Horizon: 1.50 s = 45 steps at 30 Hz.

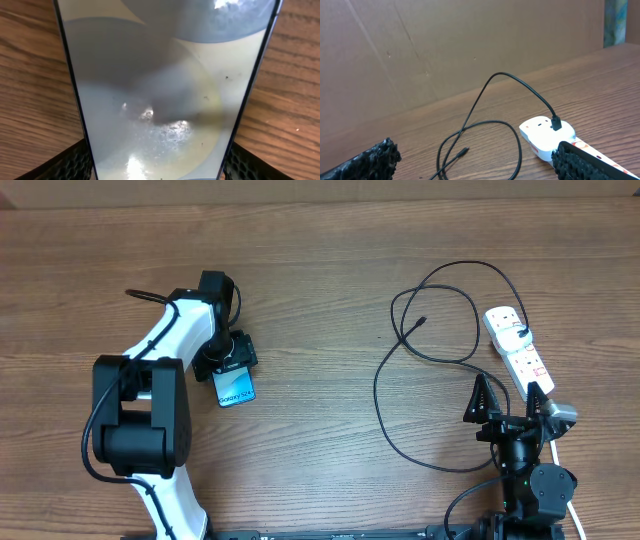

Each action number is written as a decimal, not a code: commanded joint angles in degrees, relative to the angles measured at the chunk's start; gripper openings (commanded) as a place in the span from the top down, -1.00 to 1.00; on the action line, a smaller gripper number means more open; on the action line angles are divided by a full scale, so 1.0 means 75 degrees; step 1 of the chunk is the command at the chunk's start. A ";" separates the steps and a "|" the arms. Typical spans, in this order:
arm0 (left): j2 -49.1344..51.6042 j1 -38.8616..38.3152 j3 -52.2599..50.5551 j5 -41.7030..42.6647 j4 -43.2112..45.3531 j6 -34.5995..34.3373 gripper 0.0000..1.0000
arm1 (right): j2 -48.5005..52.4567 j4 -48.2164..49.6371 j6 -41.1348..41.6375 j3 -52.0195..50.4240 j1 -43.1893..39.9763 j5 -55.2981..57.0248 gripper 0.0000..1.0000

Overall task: Plug charger to phone and switch on socket
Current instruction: 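Lift the phone with the left gripper and tilt it upright, then raise the phone and rotate it toward the table center with left gripper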

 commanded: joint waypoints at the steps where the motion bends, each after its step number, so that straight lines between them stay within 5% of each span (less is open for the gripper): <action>1: 0.1274 -0.0122 -0.0379 0.0463 -0.0580 0.0277 -0.21 | -0.0076 0.0032 0.0003 -0.0082 -0.0015 0.0067 -1.00; 14: 0.1177 -0.0131 0.1906 0.1451 -0.2509 0.0839 0.03 | -0.0076 0.0032 0.0003 -0.0082 -0.0015 0.0064 -1.00; 28: 0.1177 -0.0172 0.1929 -0.0102 -0.1475 0.0137 -0.04 | -0.0076 0.0032 0.0003 -0.0082 -0.0015 0.0064 -1.00; 31: 0.1177 -0.0318 0.1714 -0.0119 -0.0895 0.0117 -0.22 | -0.0076 0.0032 0.0003 -0.0082 -0.0015 0.0064 -1.00; 37: 0.1180 -0.0694 0.1102 -0.0184 -0.0224 0.0119 -1.00 | -0.0076 0.0032 0.0003 -0.0082 -0.0015 0.0064 -1.00; 45: 0.1180 -0.0723 0.0420 -0.0181 0.0312 0.0125 -1.00 | -0.0076 0.0032 0.0003 -0.0082 -0.0015 0.0064 -1.00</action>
